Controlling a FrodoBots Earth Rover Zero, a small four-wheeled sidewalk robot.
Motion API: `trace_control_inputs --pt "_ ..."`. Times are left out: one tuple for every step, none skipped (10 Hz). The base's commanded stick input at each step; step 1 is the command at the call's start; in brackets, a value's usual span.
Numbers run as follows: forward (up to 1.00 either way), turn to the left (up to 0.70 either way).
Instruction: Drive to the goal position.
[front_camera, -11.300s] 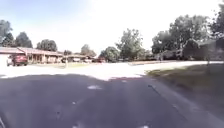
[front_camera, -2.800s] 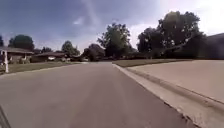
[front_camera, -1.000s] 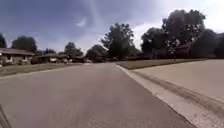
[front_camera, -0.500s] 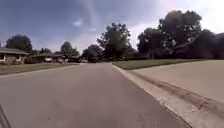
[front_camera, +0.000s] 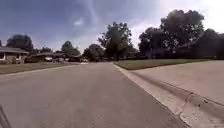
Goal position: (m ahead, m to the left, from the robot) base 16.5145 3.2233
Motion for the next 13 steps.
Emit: trace_control_inputs --pt "0.7 0.03" --pt "0.7 0.03" --pt "0.7 0.03" --pt "0.7 0.03" --pt "0.7 0.03" --pt "0.7 0.03" --pt "0.7 0.03" --pt "0.7 0.03" --pt "0.7 0.03" --pt "0.7 0.03" --pt "0.7 0.03" --pt "0.7 0.03" --pt "0.7 0.03"
